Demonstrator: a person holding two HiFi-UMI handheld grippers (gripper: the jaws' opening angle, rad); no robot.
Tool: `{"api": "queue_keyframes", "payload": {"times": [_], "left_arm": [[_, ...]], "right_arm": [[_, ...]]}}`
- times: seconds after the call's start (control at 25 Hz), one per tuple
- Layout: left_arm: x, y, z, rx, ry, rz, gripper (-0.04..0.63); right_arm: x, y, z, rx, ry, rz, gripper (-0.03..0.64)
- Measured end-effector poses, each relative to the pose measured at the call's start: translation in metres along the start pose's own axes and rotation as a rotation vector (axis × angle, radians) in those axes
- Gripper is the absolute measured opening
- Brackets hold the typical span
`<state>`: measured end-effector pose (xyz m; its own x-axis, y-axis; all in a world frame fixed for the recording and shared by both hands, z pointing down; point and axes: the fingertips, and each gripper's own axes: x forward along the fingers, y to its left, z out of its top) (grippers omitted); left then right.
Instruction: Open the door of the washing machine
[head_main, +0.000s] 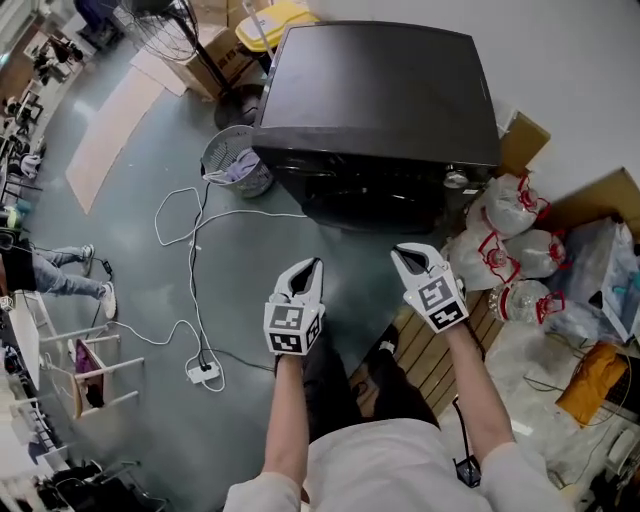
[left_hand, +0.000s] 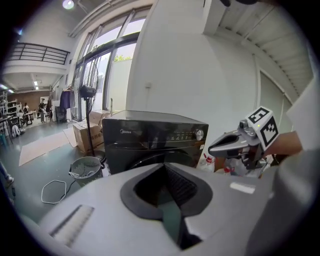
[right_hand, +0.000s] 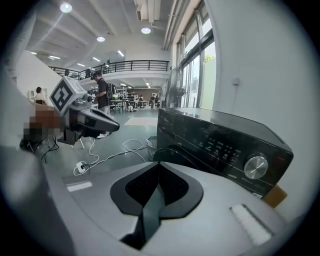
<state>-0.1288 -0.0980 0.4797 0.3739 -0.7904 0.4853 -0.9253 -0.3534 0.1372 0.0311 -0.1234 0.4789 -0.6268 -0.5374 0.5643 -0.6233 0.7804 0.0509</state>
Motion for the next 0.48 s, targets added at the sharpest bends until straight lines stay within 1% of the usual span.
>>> {"api": "queue_keyframes", "payload": {"times": [0.12,0.28,0.4,0.48], "left_arm": [[0.018,0.022,-0.008,-0.022,-0.009,-0.040,0.058],[0.043,0.060,-0.021,0.000,0.024,-0.100,0.058],[0.065,0.088,-0.025,0.013,0.038,-0.151,0.058],[0.081,0.103,-0.030,0.018,0.051,-0.198,0.058]], "right_arm": [[0.021,0.006,0.005,-0.019,0.032,-0.017,0.002],[0.062,0.011,0.001,-0.025,0.082,-0.061,0.002],[0.092,0.011,0.015,-0.020,0.099,-0.084,0.002],[0.113,0.015,0.017,-0.049,0.136,-0.083,0.002]]}}
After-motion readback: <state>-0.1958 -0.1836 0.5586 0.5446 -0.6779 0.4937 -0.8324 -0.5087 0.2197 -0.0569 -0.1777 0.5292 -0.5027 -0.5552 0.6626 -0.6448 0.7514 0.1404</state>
